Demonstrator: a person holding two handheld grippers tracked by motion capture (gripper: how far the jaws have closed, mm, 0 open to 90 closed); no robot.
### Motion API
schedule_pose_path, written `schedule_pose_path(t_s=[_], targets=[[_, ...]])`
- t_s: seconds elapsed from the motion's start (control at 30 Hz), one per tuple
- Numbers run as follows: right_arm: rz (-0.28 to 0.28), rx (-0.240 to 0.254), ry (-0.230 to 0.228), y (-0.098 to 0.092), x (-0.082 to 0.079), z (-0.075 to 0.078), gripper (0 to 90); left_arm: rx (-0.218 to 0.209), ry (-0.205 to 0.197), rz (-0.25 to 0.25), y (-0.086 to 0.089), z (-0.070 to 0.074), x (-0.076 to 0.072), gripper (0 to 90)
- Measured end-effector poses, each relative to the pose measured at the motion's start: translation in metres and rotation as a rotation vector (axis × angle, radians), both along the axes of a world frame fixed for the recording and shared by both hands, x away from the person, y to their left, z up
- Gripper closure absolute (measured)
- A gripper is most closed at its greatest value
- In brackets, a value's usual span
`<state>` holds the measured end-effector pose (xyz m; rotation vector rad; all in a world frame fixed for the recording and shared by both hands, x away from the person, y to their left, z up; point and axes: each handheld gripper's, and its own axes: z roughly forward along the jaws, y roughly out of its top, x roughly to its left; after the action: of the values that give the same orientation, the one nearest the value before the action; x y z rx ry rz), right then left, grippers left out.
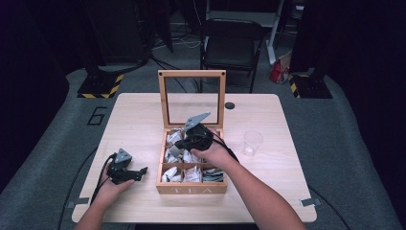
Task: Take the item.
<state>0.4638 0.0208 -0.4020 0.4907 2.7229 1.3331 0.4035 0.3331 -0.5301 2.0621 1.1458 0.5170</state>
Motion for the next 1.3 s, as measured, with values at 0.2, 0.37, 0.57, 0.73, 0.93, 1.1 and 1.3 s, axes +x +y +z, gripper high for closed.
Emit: schedule_pose_path(t_s=[0.2,0.37,0.57,0.73,0.93,1.1,1.3], targets=[[-0.010,0.008,-0.020,-0.013,-0.002,0.010,88.4,-0.001,0.000,0.000,0.000,0.000,0.000,14.1],[-0.043,0.024,-0.025,-0.029,-0.005,0.020,88.4,0.001,0.000,-0.001,0.000,0.000,0.000,14.1],[-0.064,0.041,-0.043,-0.046,-0.006,0.029,88.4,0.002,0.000,-0.001,0.000,0.000,0.000,14.0],[-0.088,0.044,-0.051,-0.058,-0.007,0.032,88.3,0.001,-0.001,0.000,0.000,0.000,0.000,14.0],[-0.108,0.058,-0.059,-0.071,-0.007,0.037,88.3,0.002,0.000,-0.001,0.000,0.000,0.000,14.0],[-0.138,0.075,-0.059,-0.083,-0.009,0.041,88.3,0.002,0.000,-0.001,0.000,0.000,0.000,14.1],[-0.169,0.087,-0.060,-0.097,-0.009,0.046,88.2,0.002,0.000,-0.001,0.000,0.000,0.000,14.0]])
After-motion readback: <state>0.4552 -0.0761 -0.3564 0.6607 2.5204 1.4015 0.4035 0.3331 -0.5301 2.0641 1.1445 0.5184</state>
